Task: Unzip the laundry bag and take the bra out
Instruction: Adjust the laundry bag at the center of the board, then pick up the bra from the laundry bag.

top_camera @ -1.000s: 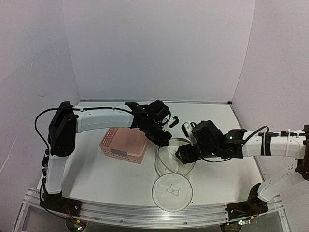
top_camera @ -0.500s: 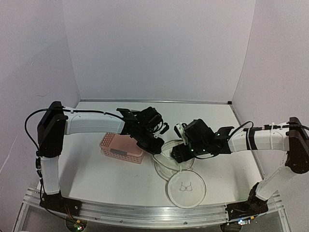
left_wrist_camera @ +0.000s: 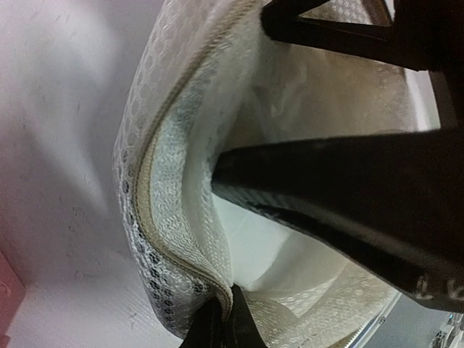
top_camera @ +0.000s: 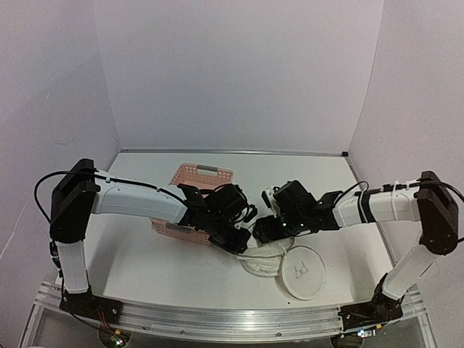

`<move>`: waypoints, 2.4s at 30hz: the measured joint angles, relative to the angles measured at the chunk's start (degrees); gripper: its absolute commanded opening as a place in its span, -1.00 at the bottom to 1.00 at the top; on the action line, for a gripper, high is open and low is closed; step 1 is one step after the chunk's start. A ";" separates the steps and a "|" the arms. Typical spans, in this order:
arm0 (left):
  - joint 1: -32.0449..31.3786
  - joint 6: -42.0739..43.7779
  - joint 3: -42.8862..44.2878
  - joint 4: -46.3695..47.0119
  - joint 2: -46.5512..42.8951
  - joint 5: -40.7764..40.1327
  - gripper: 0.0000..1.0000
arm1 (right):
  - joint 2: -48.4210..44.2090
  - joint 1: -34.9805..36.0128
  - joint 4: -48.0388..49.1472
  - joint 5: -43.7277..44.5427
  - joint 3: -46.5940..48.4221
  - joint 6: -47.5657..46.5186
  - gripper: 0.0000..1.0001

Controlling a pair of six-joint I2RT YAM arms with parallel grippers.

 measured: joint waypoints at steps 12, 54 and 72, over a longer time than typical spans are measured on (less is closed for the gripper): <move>-0.72 -6.14 -5.90 5.38 -2.89 0.02 -1.00 | 2.43 0.04 4.85 -2.16 -2.03 2.08 -0.25; -0.90 -10.05 -6.32 10.03 -9.49 -7.96 -1.00 | -24.44 -0.02 -5.84 -17.46 -6.82 -5.14 -1.00; -0.90 -10.36 -5.18 10.49 -7.87 -7.26 -1.00 | -32.76 -0.02 -5.70 -16.50 -1.16 -3.82 -1.00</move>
